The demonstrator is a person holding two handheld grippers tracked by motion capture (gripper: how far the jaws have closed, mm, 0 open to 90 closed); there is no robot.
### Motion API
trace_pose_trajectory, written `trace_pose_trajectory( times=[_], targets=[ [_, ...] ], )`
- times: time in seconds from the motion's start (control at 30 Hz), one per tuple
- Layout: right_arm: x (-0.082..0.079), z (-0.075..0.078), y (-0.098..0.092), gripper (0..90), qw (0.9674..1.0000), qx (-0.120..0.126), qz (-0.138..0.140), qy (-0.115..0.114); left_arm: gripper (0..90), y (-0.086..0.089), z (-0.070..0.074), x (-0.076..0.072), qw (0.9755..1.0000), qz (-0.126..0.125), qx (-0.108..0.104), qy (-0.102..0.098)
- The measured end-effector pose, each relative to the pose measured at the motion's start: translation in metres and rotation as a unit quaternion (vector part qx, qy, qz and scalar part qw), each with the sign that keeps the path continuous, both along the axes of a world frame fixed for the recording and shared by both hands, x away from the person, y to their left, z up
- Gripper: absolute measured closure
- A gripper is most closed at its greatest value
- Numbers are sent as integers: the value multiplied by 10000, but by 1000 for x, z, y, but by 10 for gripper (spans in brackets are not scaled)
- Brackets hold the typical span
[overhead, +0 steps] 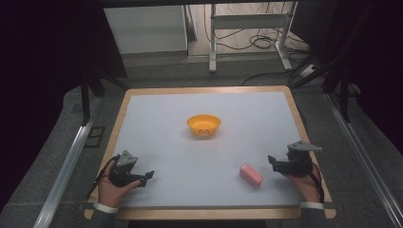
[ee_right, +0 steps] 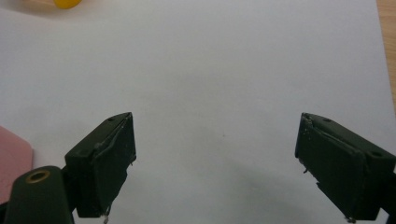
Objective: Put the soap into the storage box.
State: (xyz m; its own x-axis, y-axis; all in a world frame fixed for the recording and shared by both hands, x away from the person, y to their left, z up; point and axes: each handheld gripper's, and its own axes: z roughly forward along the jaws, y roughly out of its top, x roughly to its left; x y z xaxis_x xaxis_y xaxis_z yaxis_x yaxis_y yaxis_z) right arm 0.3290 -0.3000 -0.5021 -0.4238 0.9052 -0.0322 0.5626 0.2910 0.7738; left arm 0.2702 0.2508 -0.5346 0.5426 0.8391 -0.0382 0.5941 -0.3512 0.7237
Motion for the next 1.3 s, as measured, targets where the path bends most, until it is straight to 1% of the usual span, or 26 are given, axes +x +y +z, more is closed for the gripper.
trace_pose_trajectory(
  times=[0.1,0.27,0.37,0.5,0.57,0.63,0.7,0.8,0.9,1.03,1.17,1.3],
  targets=[
    [-1,-1,0,125,10000,-13,35,57,124,0,0,1,10000,4,6,-3],
    [-3,1,-3,137,10000,20,58,60,128,-1,0,1,10000,-16,3,21],
    [-2,0,-3,142,9999,17,94,100,132,-1,0,0,10000,-14,-44,13],
    [-1,-1,-3,146,9998,46,151,144,130,-1,0,0,10000,-1,-13,8],
    [-1,1,-2,147,9998,62,156,129,127,-1,0,0,10000,14,-42,4],
    [-1,4,-2,148,9996,100,208,141,124,-2,0,0,9999,6,-157,24],
    [-2,6,-2,149,9996,78,229,152,123,-2,0,0,9997,-15,-228,29],
    [-3,9,-3,153,9995,149,228,146,123,-3,-1,0,9999,10,-169,33],
    [-4,12,-4,155,9994,157,266,136,123,-2,0,0,9999,12,-167,28],
    [-6,18,-4,155,9993,187,309,71,123,-3,-1,0,9999,18,-152,31],
    [-9,26,-3,154,9990,212,376,60,122,-2,0,0,9999,13,-163,27],
    [-12,31,0,154,9988,198,457,43,122,-1,1,-1,9997,21,-232,14]
  ],
)
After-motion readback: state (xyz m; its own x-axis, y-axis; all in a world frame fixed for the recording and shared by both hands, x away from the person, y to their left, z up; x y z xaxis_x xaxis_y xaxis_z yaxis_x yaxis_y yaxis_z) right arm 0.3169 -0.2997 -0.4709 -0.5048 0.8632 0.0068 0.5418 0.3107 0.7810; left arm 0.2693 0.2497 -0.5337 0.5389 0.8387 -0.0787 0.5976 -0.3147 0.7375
